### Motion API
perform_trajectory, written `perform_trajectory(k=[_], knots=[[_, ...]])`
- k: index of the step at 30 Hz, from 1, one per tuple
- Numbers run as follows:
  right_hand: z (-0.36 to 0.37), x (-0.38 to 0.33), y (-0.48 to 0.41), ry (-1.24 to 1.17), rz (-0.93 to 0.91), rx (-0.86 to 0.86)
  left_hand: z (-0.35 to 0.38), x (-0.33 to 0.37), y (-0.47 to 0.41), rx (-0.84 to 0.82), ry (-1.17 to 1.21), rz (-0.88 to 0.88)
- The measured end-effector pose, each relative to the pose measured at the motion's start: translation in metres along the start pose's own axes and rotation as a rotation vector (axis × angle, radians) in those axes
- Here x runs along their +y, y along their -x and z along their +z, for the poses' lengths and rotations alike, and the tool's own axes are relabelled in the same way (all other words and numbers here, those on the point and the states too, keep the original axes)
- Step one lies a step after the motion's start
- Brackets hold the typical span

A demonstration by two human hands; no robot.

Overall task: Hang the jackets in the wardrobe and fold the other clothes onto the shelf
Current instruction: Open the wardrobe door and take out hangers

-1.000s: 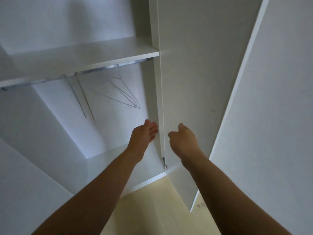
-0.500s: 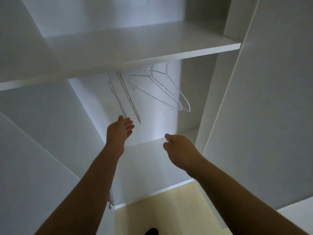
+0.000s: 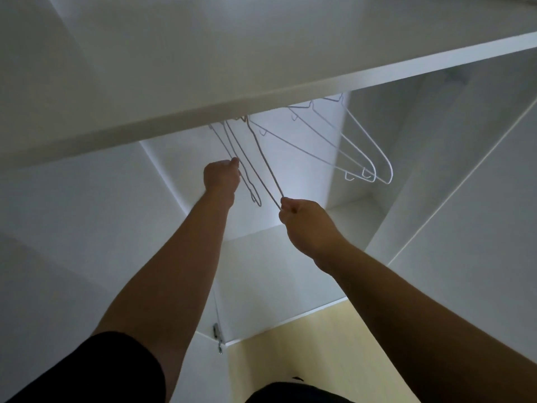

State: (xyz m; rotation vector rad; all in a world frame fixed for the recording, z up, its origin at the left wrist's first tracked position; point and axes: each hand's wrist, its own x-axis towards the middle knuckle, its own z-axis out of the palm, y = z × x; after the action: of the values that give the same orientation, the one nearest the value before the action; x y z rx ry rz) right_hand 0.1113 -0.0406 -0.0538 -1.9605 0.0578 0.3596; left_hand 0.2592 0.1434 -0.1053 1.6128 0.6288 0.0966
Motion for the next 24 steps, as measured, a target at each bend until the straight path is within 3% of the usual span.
perform_trajectory(k=[24], knots=[[0.027,-0.001,0.004,0.052,0.041,0.172,0.014,-0.01,-0.004,-0.121,-0.063,0.169]])
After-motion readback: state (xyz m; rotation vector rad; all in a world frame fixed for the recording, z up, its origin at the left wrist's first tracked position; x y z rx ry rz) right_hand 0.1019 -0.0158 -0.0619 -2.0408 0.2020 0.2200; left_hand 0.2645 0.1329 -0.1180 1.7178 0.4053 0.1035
